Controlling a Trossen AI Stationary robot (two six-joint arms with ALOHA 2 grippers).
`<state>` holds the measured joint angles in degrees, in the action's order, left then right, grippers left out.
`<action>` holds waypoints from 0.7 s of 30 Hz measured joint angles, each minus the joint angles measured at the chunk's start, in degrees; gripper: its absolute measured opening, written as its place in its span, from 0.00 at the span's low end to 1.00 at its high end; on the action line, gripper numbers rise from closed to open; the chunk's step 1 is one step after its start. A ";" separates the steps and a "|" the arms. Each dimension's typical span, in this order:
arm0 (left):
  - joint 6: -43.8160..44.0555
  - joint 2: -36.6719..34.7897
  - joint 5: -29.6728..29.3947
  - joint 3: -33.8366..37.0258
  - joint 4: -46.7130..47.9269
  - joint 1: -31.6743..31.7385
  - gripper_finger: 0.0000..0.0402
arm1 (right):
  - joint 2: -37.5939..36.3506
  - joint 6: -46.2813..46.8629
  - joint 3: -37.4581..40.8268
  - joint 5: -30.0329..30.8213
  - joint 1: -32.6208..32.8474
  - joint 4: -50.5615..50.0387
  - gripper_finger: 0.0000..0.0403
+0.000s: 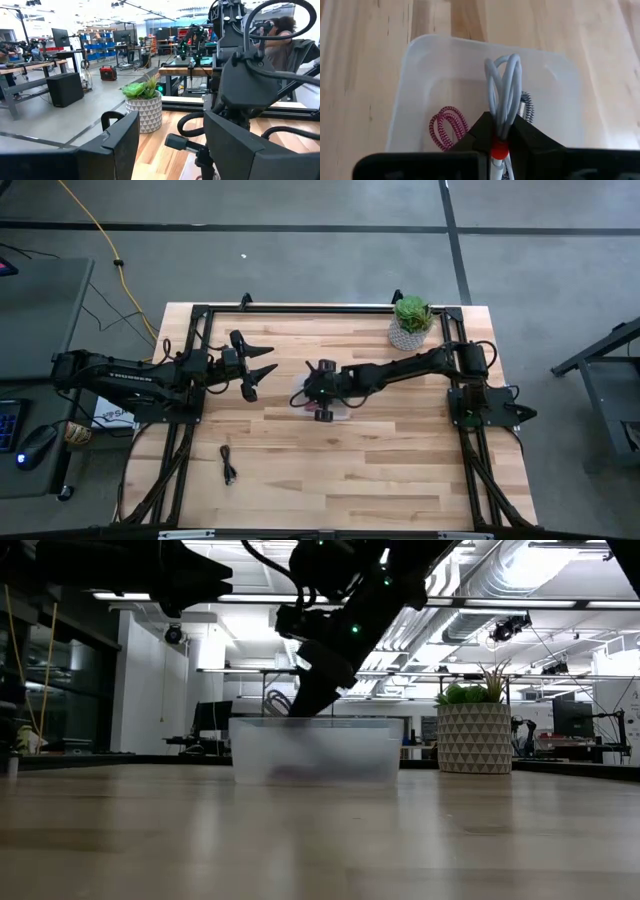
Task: Pick and place USB-C Cables
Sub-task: Put the white charger cable into the transparent bin
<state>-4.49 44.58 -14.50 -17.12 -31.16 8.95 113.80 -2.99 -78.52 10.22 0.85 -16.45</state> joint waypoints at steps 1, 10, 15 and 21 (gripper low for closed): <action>0.00 0.00 0.00 0.00 0.00 0.02 0.50 | 0.00 0.00 0.00 -0.31 -0.11 -0.62 0.05; 0.00 -0.02 0.00 0.00 0.01 0.01 0.50 | 1.18 1.70 0.53 -4.20 -0.61 -0.97 0.06; 0.00 0.00 0.00 0.00 0.09 0.02 0.50 | 1.84 1.70 0.55 -4.31 -0.92 -1.47 0.13; -0.02 -0.02 0.00 0.00 0.07 0.02 0.50 | 1.97 1.61 0.59 -4.40 -0.95 -1.75 0.18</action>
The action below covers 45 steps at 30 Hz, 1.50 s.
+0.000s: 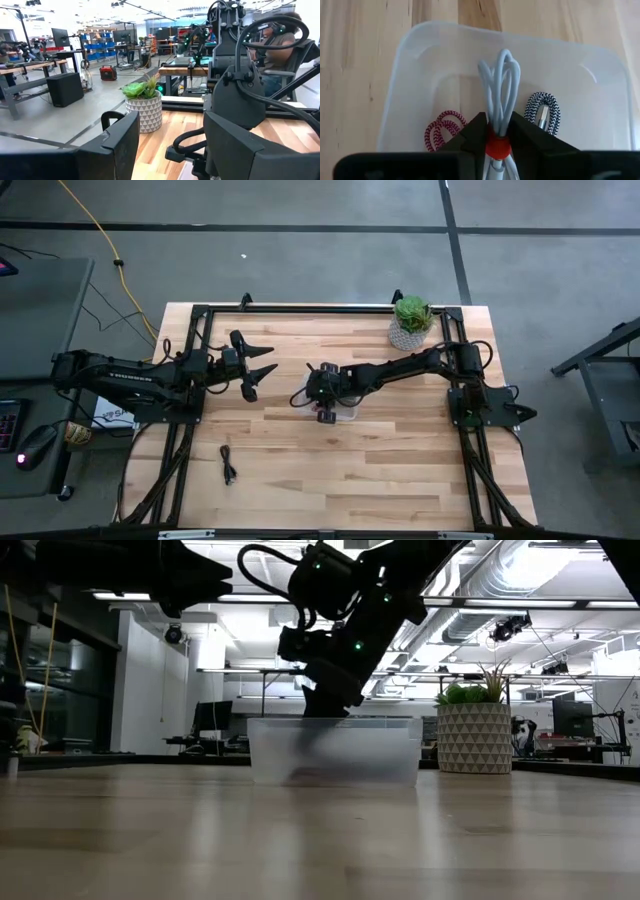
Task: Pick and place USB-C Cables
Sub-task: Put the white charger cable into the transparent bin, then put the black charger cable into the transparent bin
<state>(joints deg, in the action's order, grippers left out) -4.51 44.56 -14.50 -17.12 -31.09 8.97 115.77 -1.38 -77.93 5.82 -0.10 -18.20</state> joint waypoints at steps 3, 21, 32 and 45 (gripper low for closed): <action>0.02 0.00 0.00 0.00 0.00 0.00 0.50 | 0.00 0.23 0.00 0.00 0.00 0.41 0.18; -0.13 0.00 0.00 0.00 0.00 0.00 0.50 | -0.44 -1.08 0.00 -2.57 -0.02 -1.29 0.51; -0.14 0.01 0.00 0.00 0.04 0.00 0.50 | -7.47 -4.00 0.02 3.65 0.41 -6.02 0.58; -0.14 0.01 0.00 0.00 1.79 0.00 0.50 | -15.56 -10.62 8.79 -3.97 0.99 2.05 0.58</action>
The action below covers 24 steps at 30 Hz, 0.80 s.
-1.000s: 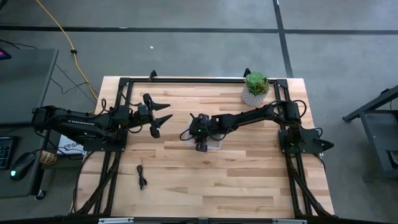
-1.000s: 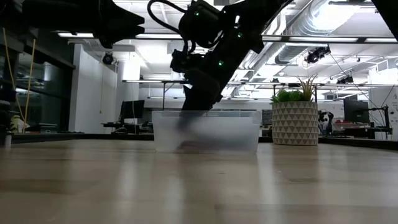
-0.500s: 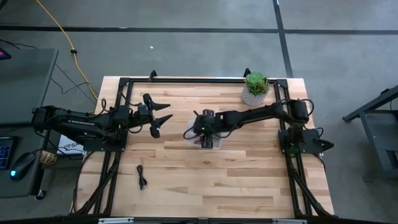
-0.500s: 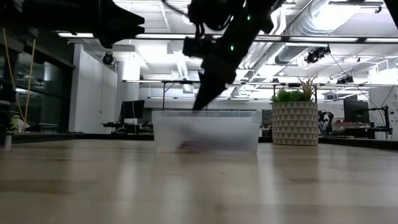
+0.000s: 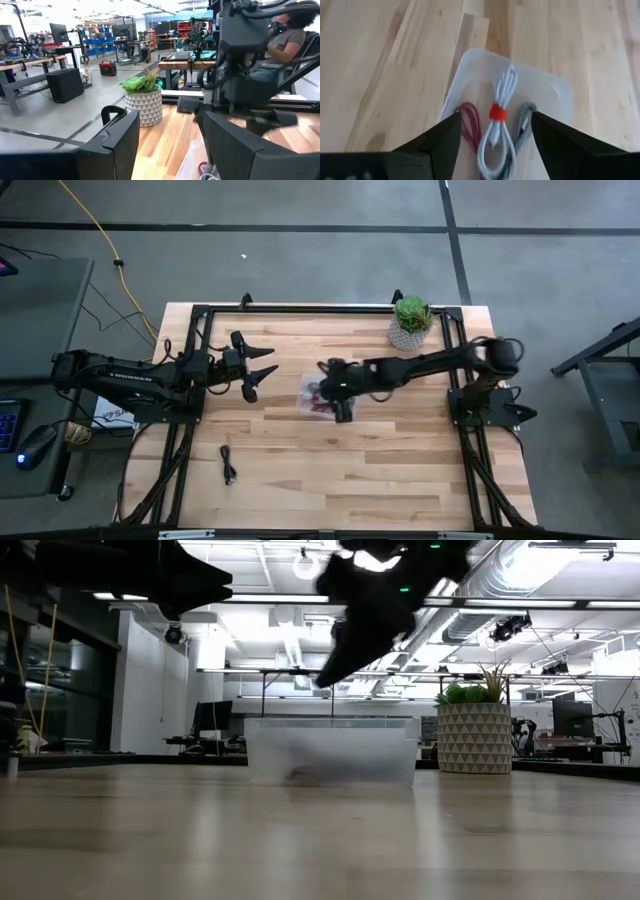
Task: Pick and place USB-C Cables
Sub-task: Put the black charger cable into the transparent bin
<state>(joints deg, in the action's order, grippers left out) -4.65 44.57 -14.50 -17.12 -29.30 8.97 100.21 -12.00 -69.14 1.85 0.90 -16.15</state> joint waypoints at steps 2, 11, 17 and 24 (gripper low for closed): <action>-0.02 -0.01 0.00 0.00 -0.04 0.00 0.50 | -5.10 1.00 5.65 0.25 -0.34 3.64 0.58; 0.01 -0.01 0.00 0.00 -0.47 0.00 0.50 | -34.84 5.84 35.99 1.11 -0.64 44.41 0.58; 0.07 0.00 0.00 0.00 -0.50 0.00 0.50 | -43.71 5.65 48.02 3.30 -0.64 64.13 0.58; 0.02 -0.01 0.00 0.00 -0.50 0.00 0.50 | -45.25 5.64 49.30 9.70 -0.67 62.53 0.58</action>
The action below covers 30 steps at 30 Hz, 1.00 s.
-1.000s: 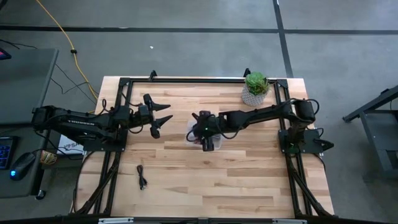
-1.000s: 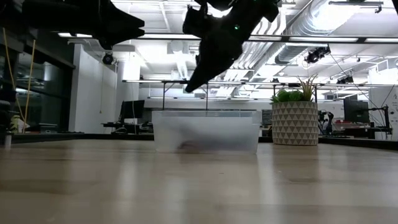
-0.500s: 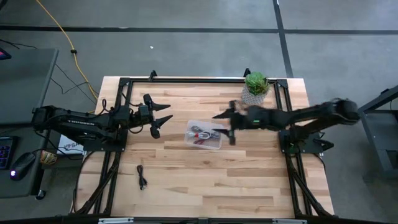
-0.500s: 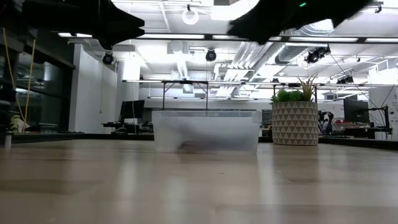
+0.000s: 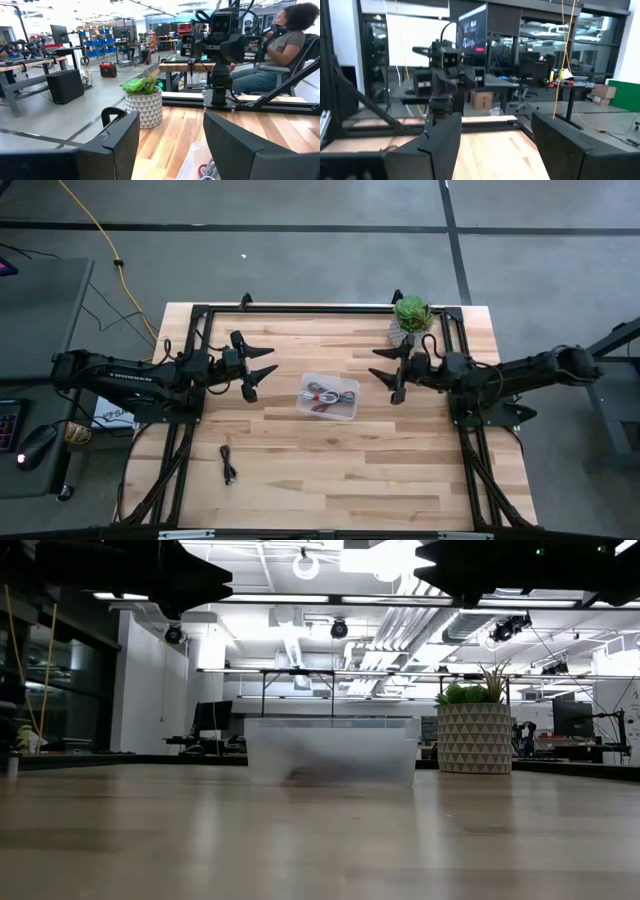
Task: Pick and place USB-C Cables
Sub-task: Put the black charger cable into the transparent bin
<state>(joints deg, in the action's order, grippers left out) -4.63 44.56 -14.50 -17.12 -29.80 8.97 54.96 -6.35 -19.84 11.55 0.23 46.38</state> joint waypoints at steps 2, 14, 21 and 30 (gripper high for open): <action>0.01 0.00 0.00 0.00 0.02 0.00 0.50 | 0.00 -0.53 0.00 -0.11 0.02 -1.10 0.58; 0.01 0.00 0.00 0.00 0.01 0.00 0.50 | 0.02 -2.73 0.00 -1.31 0.02 -3.36 0.58; 1.25 0.00 0.00 0.00 0.02 0.00 0.50 | 0.04 -2.72 0.00 -1.46 0.02 -3.81 0.58; 2.57 0.00 0.00 0.00 0.00 0.00 0.50 | 0.04 -2.32 0.00 -1.45 0.02 -3.82 0.58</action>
<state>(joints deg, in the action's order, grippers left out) -2.07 44.56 -14.50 -17.12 -29.80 8.97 55.00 -8.67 -19.84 10.10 0.25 42.56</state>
